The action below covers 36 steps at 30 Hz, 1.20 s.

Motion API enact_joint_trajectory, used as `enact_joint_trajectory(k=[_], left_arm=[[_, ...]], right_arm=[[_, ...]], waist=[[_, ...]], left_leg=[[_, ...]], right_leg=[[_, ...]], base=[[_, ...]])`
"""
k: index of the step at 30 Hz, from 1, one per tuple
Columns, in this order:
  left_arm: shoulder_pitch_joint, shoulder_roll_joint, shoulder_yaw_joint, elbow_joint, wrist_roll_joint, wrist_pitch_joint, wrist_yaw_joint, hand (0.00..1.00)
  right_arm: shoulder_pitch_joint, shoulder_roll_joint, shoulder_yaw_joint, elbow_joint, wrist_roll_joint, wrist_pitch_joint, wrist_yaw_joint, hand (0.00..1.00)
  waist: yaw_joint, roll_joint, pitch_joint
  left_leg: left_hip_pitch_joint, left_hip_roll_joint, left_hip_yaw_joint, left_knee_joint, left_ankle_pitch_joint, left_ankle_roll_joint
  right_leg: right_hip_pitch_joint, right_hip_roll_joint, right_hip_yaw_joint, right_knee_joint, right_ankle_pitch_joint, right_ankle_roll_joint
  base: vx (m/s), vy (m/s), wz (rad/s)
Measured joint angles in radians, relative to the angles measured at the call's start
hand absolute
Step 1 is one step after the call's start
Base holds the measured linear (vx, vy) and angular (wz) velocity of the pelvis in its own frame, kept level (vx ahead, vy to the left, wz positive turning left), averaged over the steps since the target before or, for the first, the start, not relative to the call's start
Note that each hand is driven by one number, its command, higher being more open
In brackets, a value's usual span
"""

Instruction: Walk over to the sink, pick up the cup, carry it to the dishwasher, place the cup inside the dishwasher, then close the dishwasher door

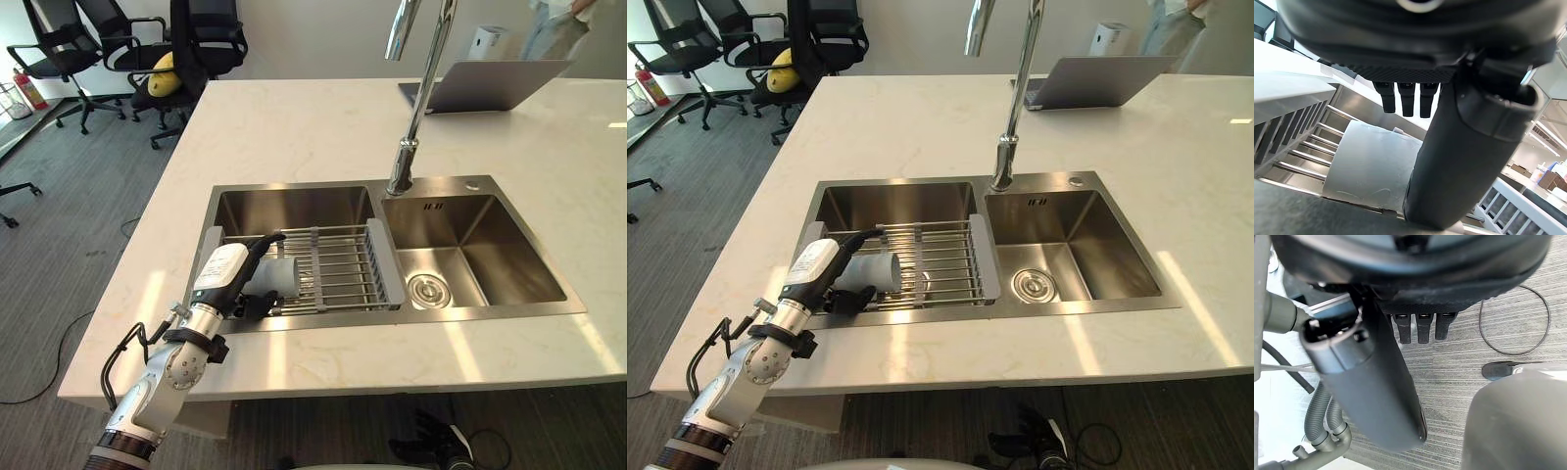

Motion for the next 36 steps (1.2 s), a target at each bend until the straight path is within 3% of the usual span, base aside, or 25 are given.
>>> enact_joint_trajectory(k=[18, 19, 36], left_arm=[[-0.089, 0.042, -0.015, 0.158, -0.020, 0.025, -0.048, 0.90], [-0.089, 0.042, -0.014, 0.159, -0.020, 0.026, -0.048, 0.30], [-0.094, 0.023, 0.046, 0.186, -0.063, 0.055, -0.065, 0.30]], right_arm=[[-0.009, 0.000, -0.001, -0.001, 0.001, 0.008, 0.008, 0.90], [-0.009, 0.000, -0.001, -0.001, 0.001, 0.008, 0.008, 0.90], [-0.015, 0.004, -0.001, -0.001, 0.001, 0.010, 0.013, 0.90]], waist=[[-0.022, 0.009, 0.015], [-0.022, 0.009, 0.015], [-0.022, 0.002, 0.020]], left_leg=[[0.000, 0.001, 0.022, -0.017, 0.000, 0.000], [0.000, 0.001, 0.022, -0.017, 0.000, 0.000], [0.013, 0.001, 0.022, -0.024, 0.000, 0.000]], right_leg=[[-0.017, 0.001, 0.020, -0.006, 0.004, 0.002], [-0.017, 0.001, 0.019, -0.006, 0.004, 0.002], [-0.001, 0.000, 0.020, -0.018, 0.009, 0.004]], base=[[0.00, 0.000, -0.04], [0.00, 0.000, 0.00], [0.00, 0.000, 0.00]])
